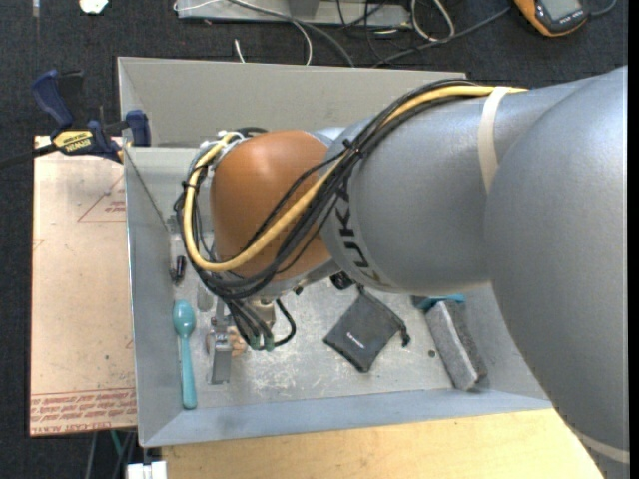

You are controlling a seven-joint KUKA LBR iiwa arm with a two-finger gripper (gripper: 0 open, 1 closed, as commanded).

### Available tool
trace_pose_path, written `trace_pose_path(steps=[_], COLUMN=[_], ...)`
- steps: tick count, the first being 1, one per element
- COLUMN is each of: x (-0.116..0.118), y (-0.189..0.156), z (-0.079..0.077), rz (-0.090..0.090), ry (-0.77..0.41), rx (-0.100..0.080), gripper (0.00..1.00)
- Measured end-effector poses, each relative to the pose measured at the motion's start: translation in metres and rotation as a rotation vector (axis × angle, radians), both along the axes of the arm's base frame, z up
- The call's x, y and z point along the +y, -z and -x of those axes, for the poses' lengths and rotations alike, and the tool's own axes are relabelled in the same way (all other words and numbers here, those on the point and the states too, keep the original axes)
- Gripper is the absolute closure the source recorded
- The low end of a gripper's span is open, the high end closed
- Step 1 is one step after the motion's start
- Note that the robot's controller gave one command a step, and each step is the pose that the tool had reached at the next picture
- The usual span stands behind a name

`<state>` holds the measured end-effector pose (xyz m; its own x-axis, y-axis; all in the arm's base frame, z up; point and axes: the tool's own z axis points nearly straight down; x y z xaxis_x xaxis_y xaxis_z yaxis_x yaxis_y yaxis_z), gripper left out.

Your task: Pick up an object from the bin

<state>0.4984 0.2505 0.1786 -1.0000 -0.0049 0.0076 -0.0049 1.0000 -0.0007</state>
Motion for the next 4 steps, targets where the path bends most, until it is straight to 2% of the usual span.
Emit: trace_pose_path(steps=[1, 2, 3, 4], x=[-0.001, -0.03, -0.039, -0.048], y=[-0.004, 0.064, 0.077, 0.075], z=[-0.002, -0.012, -0.017, -0.003], rz=[-0.002, -0.003, -0.004, -0.003], ry=[0.004, -0.149, -0.218, -0.213], rx=[-0.007, -0.008, -0.008, -0.004], gripper=[0.0, 0.0, 0.0, 0.0])
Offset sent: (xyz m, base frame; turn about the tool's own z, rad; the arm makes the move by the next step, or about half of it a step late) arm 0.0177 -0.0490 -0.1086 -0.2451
